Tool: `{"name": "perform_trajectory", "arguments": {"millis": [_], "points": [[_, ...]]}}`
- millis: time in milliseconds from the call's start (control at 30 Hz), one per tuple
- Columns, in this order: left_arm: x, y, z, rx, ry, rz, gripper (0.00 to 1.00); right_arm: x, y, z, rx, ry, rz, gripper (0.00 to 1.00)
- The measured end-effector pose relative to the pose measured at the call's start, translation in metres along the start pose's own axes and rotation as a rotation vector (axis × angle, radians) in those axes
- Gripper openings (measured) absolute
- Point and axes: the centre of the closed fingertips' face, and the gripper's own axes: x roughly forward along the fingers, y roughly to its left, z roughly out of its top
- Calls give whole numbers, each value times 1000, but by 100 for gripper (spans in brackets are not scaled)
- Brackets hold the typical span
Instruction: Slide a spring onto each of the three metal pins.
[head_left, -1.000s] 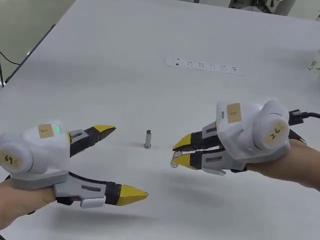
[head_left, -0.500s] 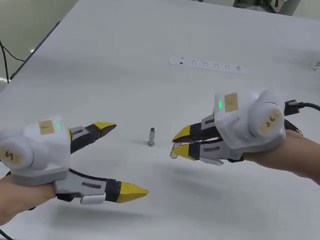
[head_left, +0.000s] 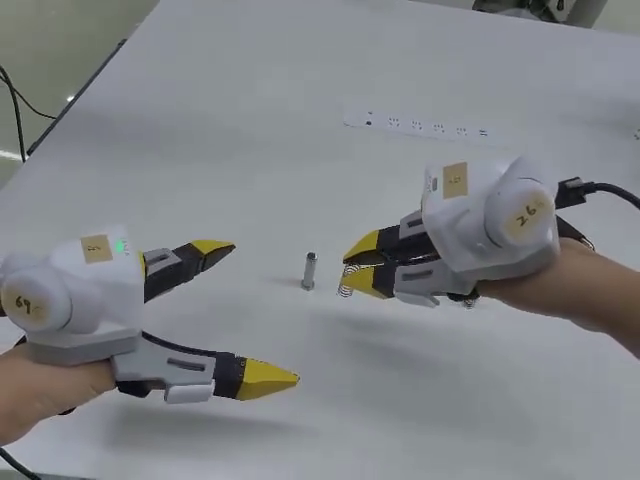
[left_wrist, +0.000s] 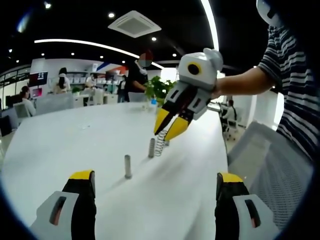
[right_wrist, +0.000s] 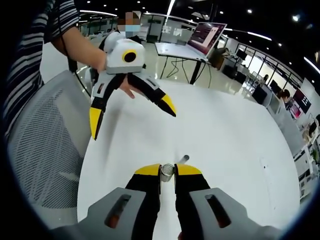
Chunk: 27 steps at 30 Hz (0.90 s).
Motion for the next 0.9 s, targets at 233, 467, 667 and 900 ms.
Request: {"name": "perform_trajectory", "arguments": {"millis": [233, 467, 667, 900], "points": [[0, -1, -1, -1, 4, -3, 98, 6, -11, 6, -7, -6, -12, 7], [0, 1, -2, 1, 7, -2, 98, 10, -24, 12, 3, -14, -32, 7], [-2, 2, -1, 0, 4, -1, 98, 14, -30, 13, 10, -15, -43, 7], [0, 1, 0, 3, 6, -3, 98, 20, -39, 19, 48, -42, -57, 7]]}}
